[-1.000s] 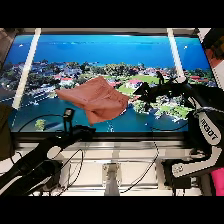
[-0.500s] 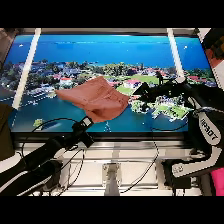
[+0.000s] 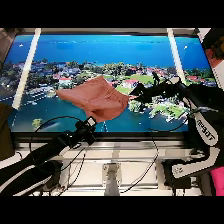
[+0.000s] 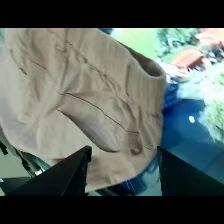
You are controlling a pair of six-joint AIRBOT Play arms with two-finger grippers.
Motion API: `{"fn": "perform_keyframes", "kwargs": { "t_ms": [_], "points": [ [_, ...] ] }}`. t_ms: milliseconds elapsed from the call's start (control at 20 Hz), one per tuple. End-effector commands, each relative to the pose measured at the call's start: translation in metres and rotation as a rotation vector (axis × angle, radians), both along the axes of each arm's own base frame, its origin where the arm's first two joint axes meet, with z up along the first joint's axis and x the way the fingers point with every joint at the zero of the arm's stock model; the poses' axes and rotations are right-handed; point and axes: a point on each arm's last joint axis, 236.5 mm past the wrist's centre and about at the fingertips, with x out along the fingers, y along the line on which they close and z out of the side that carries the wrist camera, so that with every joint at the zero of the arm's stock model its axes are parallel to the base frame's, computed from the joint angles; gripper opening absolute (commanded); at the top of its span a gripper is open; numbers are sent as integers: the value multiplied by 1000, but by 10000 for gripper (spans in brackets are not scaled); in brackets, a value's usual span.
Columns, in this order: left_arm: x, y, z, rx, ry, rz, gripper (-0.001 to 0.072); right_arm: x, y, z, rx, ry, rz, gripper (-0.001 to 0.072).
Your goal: Fold the clothes and pants, and hang the long-sleeved shirts on hangers.
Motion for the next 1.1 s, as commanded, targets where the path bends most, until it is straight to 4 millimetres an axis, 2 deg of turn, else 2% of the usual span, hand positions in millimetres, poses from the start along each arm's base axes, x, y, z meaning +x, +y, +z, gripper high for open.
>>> {"fn": "perform_keyframes", "kwargs": {
  "t_ms": [0,150,300,850,1000,1050],
  "points": [
    [3,-4,6,-2,-5,-3,8,-23,8,-14,-8,97,56,481],
    [-12,9,4,64,131,42,8,-35,25,-29,-16,130,100,482],
    [-34,29,1,163,250,58,7,-31,31,-40,-27,123,85,481],
    [-29,24,33,85,176,54,7,14,25,-44,-42,18,-75,476],
    [-29,24,34,81,172,54,7,15,25,-48,-42,24,-82,419],
    [-29,24,35,81,171,54,7,12,27,-50,-43,29,-74,298]
  ]
}}
